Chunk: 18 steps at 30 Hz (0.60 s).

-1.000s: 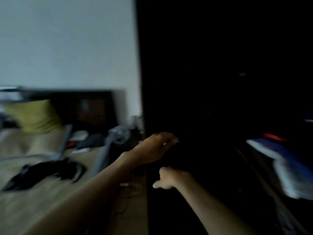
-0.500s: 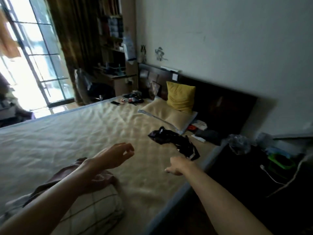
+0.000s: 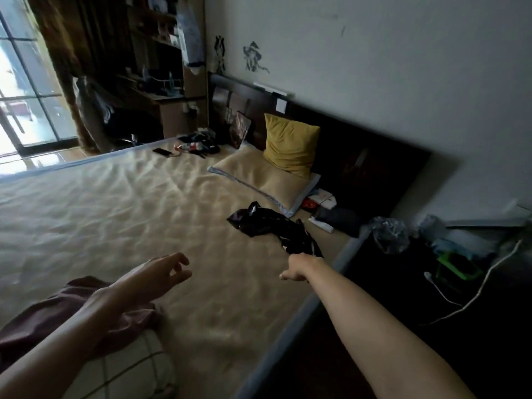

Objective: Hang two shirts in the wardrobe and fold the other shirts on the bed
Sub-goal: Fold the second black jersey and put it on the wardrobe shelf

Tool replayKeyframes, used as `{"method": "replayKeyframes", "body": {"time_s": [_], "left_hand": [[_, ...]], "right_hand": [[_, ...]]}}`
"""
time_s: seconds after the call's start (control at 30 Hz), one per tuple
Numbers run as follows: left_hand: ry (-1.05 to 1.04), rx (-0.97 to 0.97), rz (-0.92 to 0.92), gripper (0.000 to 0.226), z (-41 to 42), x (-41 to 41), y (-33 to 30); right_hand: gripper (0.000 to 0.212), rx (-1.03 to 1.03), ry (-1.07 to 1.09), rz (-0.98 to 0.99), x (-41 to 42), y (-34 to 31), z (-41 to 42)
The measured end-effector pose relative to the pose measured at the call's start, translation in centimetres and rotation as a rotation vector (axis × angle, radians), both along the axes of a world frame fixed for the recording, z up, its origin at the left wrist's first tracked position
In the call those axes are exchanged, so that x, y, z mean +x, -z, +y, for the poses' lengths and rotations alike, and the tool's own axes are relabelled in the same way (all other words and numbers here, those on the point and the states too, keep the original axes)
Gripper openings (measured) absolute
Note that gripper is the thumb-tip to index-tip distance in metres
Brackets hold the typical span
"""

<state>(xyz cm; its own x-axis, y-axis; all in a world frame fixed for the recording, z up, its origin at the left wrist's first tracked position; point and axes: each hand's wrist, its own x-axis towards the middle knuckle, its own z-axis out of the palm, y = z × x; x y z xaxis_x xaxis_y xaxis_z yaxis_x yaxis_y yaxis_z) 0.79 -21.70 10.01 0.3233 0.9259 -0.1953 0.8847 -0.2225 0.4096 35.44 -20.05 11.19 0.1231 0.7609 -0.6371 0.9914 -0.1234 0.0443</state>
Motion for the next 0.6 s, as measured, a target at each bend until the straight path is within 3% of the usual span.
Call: {"method": "replayKeyframes", "body": {"time_s": [0.07, 0.17, 0.3, 0.6], "left_hand": [[0.029, -0.050, -0.010, 0.038, 3.5, 3.9, 1.5], [0.041, -0.105, -0.042, 0.035, 9.6, 10.8, 5.0], [-0.015, -0.182, -0.102, 0.032, 18.3, 21.0, 12.4], [-0.132, -0.437, -0.185, 0.032, 28.8, 35.6, 26.0]], "right_hand": [[0.048, -0.028, 0.061, 0.004, 3.9, 2.7, 3.1], [0.073, -0.070, 0.147, 0.018, 10.6, 7.8, 8.4], [0.089, -0.055, 0.291, 0.053, 19.6, 15.9, 16.6], [0.097, -0.039, 0.510, 0.247, 29.9, 30.1, 30.5]]}}
